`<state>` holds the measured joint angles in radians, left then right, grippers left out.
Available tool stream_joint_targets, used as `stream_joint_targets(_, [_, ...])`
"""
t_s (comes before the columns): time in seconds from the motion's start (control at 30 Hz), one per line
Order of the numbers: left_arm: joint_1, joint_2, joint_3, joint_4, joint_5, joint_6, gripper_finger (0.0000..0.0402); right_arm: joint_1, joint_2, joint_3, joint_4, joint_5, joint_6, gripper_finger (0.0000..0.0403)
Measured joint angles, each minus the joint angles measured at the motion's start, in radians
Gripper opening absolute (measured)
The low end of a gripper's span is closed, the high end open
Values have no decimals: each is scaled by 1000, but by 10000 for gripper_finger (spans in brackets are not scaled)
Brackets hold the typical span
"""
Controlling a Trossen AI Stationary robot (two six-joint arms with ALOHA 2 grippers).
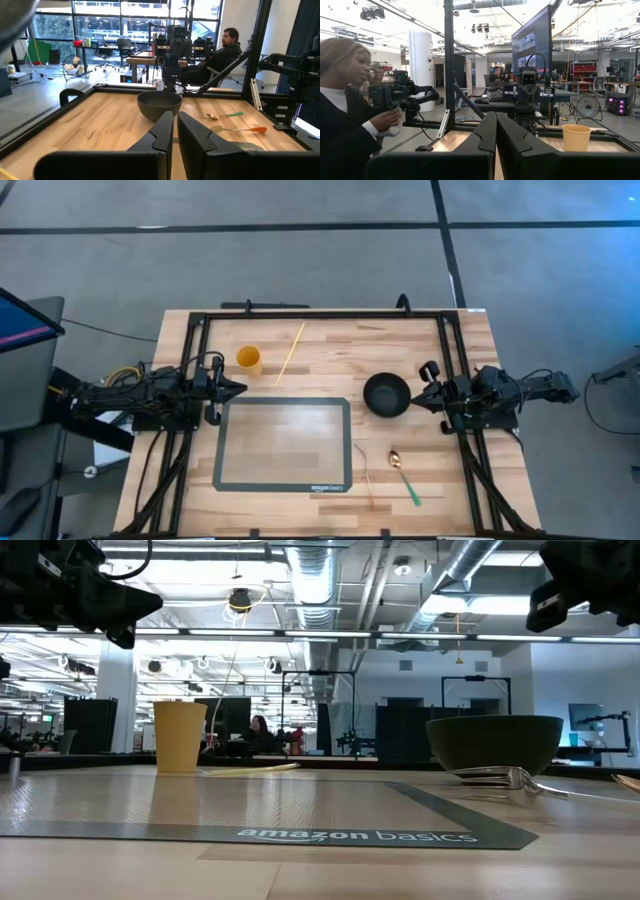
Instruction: Pick & Place Utensil
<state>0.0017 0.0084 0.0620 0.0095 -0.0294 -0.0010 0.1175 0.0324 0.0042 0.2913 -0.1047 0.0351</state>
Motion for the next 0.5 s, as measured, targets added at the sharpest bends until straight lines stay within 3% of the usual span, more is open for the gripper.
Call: stream_joint_targets(0.5, [0, 0, 0, 34, 0, 0, 26, 0, 0, 0, 0, 0, 0, 0])
